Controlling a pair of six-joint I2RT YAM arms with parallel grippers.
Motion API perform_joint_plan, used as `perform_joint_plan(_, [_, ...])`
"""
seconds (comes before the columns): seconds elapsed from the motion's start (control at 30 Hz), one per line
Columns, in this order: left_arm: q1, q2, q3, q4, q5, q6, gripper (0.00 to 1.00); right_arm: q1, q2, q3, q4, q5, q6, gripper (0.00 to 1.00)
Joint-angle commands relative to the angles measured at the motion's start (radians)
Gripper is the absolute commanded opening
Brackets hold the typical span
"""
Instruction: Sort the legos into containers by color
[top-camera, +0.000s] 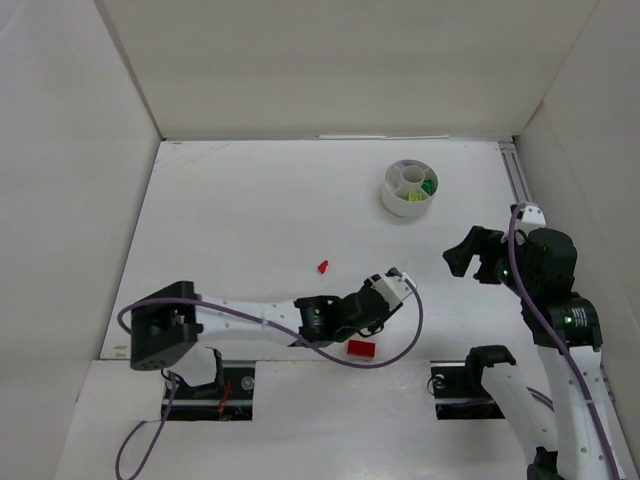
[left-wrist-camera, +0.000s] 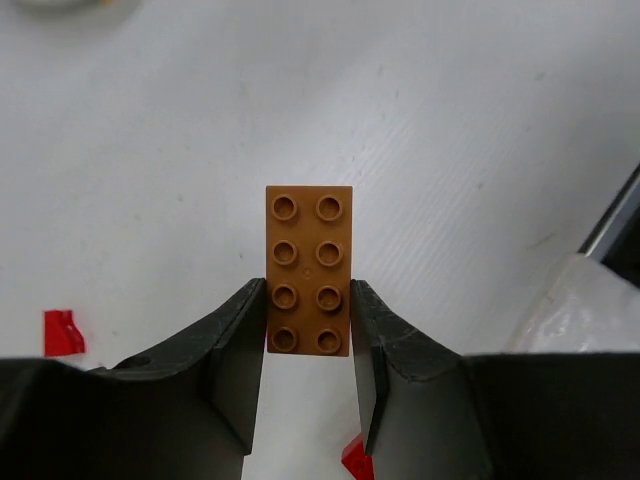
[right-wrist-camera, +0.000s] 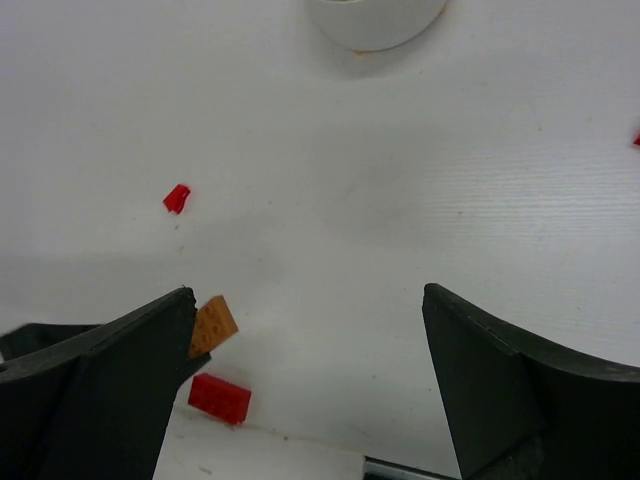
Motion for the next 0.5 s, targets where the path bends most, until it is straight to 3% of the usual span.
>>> perform_joint_plan(0.0, [-0.006, -0.167, -0.04, 0.08, -0.045, 0.067, 0.21, -0.008, 0.018, -0.018, 0.015, -0.2, -0.058, 1.0])
perform_joint_plan(0.13, [-0.006, -0.263, -0.091, 0.109, -0.019, 0.095, 0.22, -0.008, 0.027, -0.068, 0.047, -0.482, -0.116, 1.0])
perform_joint_plan(0.47, [-0.006, -0.348, -0.111, 0.122, -0.008, 0.138, 0.22, 0.032, 0.054, -0.068, 0.128, -0.64, -0.105, 1.0])
